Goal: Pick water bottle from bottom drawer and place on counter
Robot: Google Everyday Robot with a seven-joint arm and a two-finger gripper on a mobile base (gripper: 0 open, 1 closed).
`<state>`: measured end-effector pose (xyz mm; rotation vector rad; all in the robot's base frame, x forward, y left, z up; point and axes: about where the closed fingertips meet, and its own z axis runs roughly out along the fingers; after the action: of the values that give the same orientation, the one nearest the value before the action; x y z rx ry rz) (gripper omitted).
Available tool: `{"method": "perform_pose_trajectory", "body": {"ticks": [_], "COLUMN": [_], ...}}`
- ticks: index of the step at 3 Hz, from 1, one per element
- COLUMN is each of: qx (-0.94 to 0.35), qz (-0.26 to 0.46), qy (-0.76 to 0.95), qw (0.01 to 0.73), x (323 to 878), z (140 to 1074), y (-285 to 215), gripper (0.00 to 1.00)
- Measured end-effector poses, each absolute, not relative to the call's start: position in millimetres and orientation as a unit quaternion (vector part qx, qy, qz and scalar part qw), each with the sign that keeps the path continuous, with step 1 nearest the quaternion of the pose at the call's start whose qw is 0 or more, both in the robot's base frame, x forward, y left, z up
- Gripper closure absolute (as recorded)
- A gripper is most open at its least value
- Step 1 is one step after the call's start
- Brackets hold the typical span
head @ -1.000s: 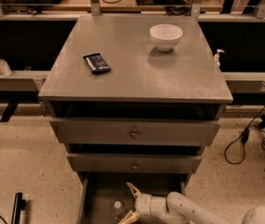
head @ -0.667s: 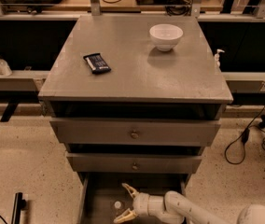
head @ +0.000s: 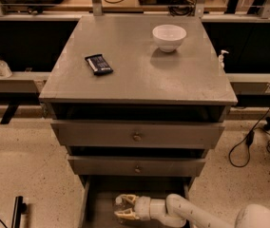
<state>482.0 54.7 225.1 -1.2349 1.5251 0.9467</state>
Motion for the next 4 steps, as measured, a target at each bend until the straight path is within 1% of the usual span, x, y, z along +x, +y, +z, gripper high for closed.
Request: {"method": "perform_pose_trajectory", "body": {"ticks": [1, 2, 3, 4], "qx": [-0.506, -0.502, -0.511, -0.540], "qz": [0.388, 0.397, 0.404, 0.402], "qy": [0.634, 0.620, 0.595, 0.560], "qw": [0.438, 0.453, 0.470, 0.482], "x": [481, 488, 489, 483], "z": [219, 250, 309, 403], "y": [55, 51, 43, 35], "gripper": [0.77, 0.99, 1.00, 1.00]}}
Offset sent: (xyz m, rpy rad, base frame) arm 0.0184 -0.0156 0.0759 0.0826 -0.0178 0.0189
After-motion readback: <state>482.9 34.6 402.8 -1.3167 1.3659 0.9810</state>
